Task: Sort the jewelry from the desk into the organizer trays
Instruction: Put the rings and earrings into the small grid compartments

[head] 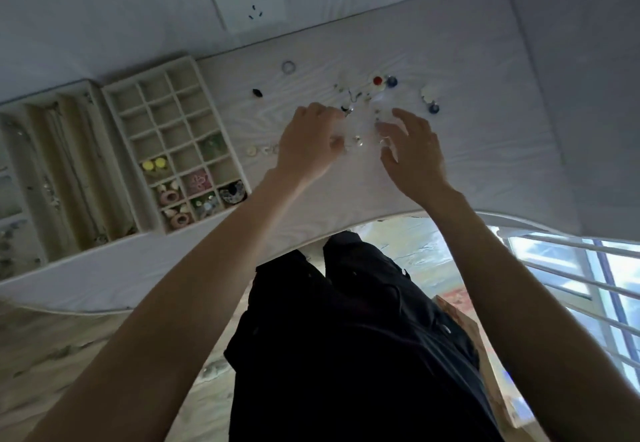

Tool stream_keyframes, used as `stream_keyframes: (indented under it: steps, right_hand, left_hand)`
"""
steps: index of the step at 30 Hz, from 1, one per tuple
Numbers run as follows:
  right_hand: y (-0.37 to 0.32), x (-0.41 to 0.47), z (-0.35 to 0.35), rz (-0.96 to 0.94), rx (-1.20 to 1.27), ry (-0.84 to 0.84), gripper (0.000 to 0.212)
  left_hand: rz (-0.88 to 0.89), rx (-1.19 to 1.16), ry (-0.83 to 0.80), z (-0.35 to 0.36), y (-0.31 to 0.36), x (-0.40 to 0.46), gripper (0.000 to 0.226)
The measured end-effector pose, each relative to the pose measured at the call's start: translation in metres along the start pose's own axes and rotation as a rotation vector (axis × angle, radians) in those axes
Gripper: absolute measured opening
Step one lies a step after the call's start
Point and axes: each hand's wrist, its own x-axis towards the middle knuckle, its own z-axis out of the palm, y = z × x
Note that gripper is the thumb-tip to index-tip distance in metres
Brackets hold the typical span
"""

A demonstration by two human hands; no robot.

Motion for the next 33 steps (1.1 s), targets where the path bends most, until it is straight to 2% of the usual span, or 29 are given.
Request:
stream_keyframes:
  steps: [2, 5, 7, 12, 15, 18, 21, 24, 27, 30, 33]
  right_hand:
    - [0.012, 0.007, -0.001, 0.010, -0.006, -0.032, 0.033]
    - [0.017, 0.024, -0.007, -0.019, 0.059, 0.052, 0.028]
    - [0.014, 0.040, -0.011, -0.012, 0.085, 0.076, 0.027]
    - [0.014, 0.073, -0.008, -0.050, -0.005, -0.031, 0.027]
    - [0.017, 0.077, -0.008, -0.019, 0.000, -0.042, 0.020]
    - [0.009, 0.069, -0.020, 0.021, 0.069, -0.014, 0.020]
    - [-0.019, 0.048, -0.038, -0.006, 0.353, 0.051, 0.015]
    - [-0.055, 0.025, -0.046, 0.002, 0.635, 0.035, 0.012]
    - [-0.089, 0.013, -0.031, 0.035, 0.786, -0.043, 0.003]
    - [-0.128, 0.007, 0.000, 0.064, 0.823, -0.102, 0.009]
    - [-0.164, 0.003, 0.024, 0.070, 0.792, -0.100, 0.010]
  left_hand:
    - [0.035, 0.075, 0.072, 0.008, 0.010, 0.012, 0.037]
    - [0.010, 0.145, 0.164, 0.014, 0.025, 0.035, 0.032]
    - [-0.034, 0.182, 0.144, 0.018, 0.028, 0.047, 0.032]
    - [-0.078, 0.240, 0.131, 0.024, 0.029, 0.055, 0.029]
    - [-0.062, 0.118, 0.182, 0.024, 0.028, 0.050, 0.028]
    - [-0.056, -0.192, 0.165, 0.015, 0.027, 0.036, 0.033]
    - [-0.011, -0.536, 0.112, -0.005, 0.032, 0.011, 0.031]
    - [-0.024, -0.737, 0.150, -0.025, 0.026, -0.024, 0.020]
    - [-0.147, -0.760, 0.238, -0.037, -0.001, -0.057, 0.012]
    - [-0.290, -0.731, 0.300, -0.047, -0.046, -0.084, 0.011]
    - [-0.373, -0.589, 0.364, -0.060, -0.087, -0.103, 0.009]
